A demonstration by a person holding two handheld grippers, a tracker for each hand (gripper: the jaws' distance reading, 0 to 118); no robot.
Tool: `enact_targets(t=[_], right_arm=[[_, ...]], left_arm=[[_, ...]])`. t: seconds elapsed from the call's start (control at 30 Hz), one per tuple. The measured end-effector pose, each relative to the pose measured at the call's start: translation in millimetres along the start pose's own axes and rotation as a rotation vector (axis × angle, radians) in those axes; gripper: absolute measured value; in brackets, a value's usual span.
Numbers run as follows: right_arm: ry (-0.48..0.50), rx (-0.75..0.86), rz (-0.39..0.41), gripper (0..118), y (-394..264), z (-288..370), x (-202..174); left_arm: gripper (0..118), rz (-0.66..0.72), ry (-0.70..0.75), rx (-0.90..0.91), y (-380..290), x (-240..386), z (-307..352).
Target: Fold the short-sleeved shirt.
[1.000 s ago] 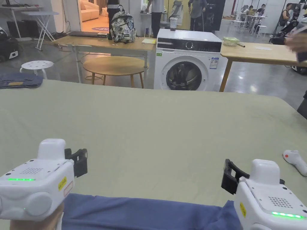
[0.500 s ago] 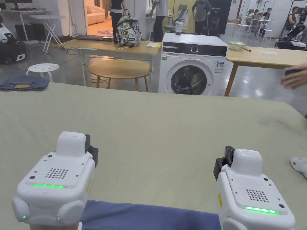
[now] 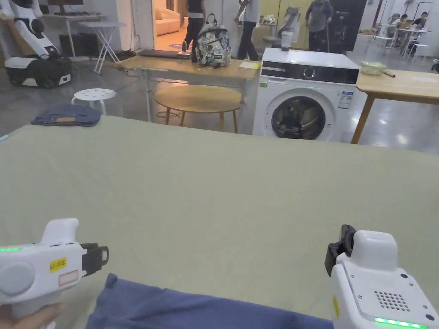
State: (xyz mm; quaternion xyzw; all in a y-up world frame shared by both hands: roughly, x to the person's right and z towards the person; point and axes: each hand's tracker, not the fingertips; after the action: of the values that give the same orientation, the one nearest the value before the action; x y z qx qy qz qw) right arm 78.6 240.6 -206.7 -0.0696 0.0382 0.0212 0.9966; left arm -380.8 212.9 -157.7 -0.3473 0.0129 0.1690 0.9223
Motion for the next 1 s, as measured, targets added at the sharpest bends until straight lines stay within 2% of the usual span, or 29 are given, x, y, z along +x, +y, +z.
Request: enact_targets(t=[0.1,0.2,0.3,0.33,0.4,0.43,0.6,0.77,0.9,0.93,1.0], right_arm=[[0.009,-0.015,0.003,0,-3,-3,-2],[0.015,-0.029,0.008,0,-7,-4,-5],[0.018,-0.039,0.015,0,-10,-5,-5],[0.018,-0.043,0.017,0,-11,-6,-6],[0.023,-0.055,0.017,0,-13,-6,-5],[0.023,-0.060,0.018,0,-14,-7,-6],[0.029,-0.081,0.034,0,-19,-9,-7],[0.038,-0.093,0.046,0,-23,-10,-10],[0.045,-0.107,0.041,0,-26,-13,-12],[0.048,-0.109,0.038,0,-27,-13,-12],[0.048,-0.113,0.038,0,-28,-14,-14]], left_arm=[[0,0.081,-0.139,-0.133,3,-33,-16],[12,0.148,-0.195,-0.244,4,-55,-26],[35,0.136,-0.200,-0.300,-3,-66,-33],[50,0.151,-0.217,-0.317,-4,-70,-35],[74,0.240,-0.283,-0.344,-5,-83,-42],[80,0.268,-0.307,-0.351,-9,-68,-31],[80,0.373,-0.429,-0.476,-20,-95,-58],[80,0.416,-0.507,-0.428,-29,-90,-62],[78,0.494,-0.642,-0.494,-42,-76,-72],[72,0.510,-0.652,-0.495,-44,-73,-73],[44,0.499,-0.633,-0.459,-50,-64,-77]])
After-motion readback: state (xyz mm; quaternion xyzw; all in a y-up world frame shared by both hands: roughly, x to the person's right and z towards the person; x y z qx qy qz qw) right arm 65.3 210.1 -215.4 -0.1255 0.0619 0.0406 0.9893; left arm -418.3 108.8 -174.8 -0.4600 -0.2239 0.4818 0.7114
